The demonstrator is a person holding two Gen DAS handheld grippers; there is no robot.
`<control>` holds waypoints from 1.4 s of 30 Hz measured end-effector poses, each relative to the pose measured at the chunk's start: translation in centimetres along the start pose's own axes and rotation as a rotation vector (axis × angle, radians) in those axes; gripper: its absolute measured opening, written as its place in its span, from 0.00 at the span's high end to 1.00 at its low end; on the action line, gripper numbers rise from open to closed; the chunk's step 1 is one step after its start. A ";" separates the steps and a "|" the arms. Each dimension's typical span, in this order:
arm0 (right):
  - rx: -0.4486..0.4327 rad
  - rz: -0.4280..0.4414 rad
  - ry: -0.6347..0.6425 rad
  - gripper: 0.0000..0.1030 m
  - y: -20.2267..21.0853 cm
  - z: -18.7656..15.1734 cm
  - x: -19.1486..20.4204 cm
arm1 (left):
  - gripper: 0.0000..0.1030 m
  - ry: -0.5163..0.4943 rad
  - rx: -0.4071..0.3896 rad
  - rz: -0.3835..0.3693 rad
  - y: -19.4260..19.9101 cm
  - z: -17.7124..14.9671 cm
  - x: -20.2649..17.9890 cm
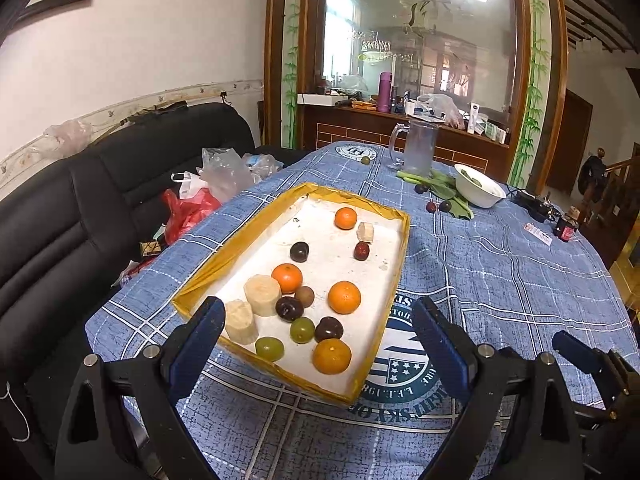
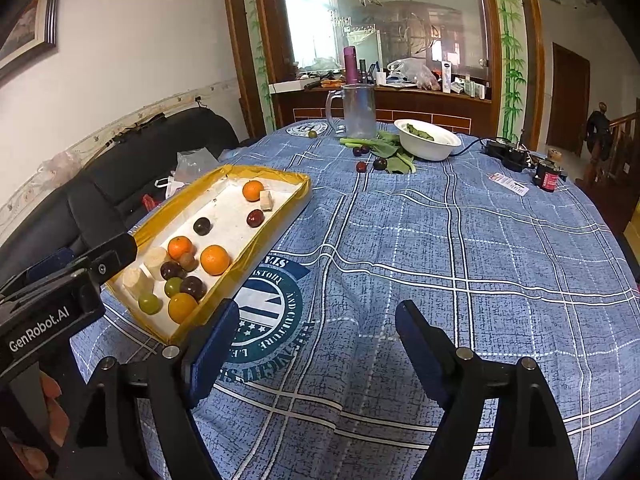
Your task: Organize fruits
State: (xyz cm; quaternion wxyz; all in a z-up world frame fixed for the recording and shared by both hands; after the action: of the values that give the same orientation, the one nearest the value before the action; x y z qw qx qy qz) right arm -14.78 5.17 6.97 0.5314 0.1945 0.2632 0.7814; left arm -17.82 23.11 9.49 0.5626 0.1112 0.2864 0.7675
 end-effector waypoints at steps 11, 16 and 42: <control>-0.013 -0.004 0.030 0.18 0.1 -0.2 0.7 | 0.00 0.051 -0.405 0.164 5.8 0.3 0.5; -0.019 0.012 0.045 0.16 0.2 -0.4 1.2 | 0.00 0.052 -0.461 0.075 7.0 0.3 0.7; 0.014 0.000 0.102 0.12 -1.2 -0.8 2.8 | 0.00 0.088 -0.011 0.070 -0.7 -1.8 1.8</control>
State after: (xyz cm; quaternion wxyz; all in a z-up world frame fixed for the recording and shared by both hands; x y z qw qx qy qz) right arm -15.38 7.97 5.70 0.5159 0.1582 0.2954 0.7884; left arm -18.82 24.38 7.35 0.5228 0.0843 0.3024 0.7925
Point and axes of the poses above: each gripper's, at about its wrist camera, not at the fingertips, and y roughly against the way its jaws point, x to its left, z to its top, the point moved 2 cm from there along -y, roughly the way its jaws point, and after that the axes turned 8 degrees about y, right-handed, at the moved point
